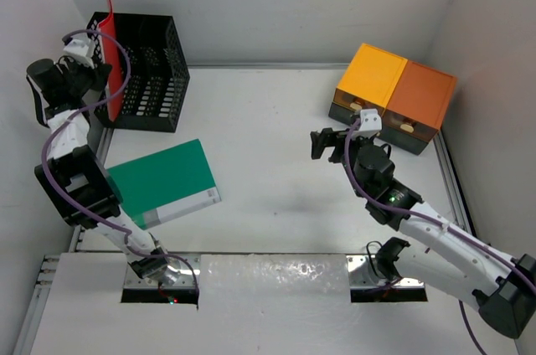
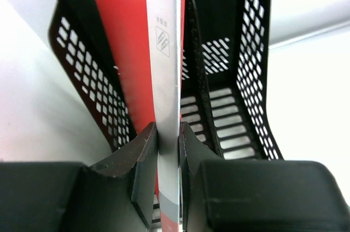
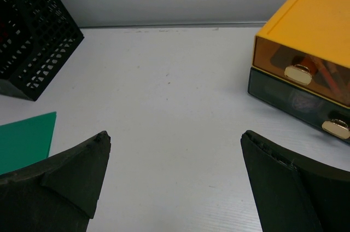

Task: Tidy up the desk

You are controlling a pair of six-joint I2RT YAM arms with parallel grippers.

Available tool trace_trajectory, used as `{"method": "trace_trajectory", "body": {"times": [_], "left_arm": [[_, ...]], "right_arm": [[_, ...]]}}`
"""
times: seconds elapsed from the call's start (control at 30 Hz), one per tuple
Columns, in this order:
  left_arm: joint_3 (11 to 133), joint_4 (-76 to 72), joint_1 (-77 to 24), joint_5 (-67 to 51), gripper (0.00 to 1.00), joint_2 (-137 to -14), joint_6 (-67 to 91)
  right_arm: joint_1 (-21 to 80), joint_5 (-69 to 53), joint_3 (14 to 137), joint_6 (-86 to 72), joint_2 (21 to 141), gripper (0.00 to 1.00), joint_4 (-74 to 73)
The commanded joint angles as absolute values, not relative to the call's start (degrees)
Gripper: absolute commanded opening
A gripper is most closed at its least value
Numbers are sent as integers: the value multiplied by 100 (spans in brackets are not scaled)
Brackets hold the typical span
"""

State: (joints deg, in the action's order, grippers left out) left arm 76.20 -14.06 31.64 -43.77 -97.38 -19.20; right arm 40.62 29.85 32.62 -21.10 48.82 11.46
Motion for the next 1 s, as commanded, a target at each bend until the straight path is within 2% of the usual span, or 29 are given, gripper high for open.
{"method": "trace_trajectory", "body": {"times": [0.0,0.07,0.3,0.5,0.6,0.8,0.97], "left_arm": [[8277,-627,3138,-5158,0,-9720,-2310],[8620,-37,3129,-5316,0,-9931,-2583],[8586,281,3129,-5748,0,-9641,-2936],[9631,949,3094,-4635,0,-10344,-2435],[10141,1580,2997,-4553,0,-10582,-2443],[10046,1889,2734,-3877,0,-10204,-2338],[10265,2109,2733,-3532,0,-10467,-2101]], "right_arm": [[4078,3041,3269,-1978,4738,99,1310],[4078,3050,3270,-1951,4667,99,1231],[4078,3322,3164,-1890,4210,99,1081],[4087,3357,3199,-1837,4052,99,1028],[4078,3349,3217,-1837,4017,99,976],[4078,3419,3094,-1872,3850,99,1002],[4078,3393,3067,-1819,3709,99,967]]}}
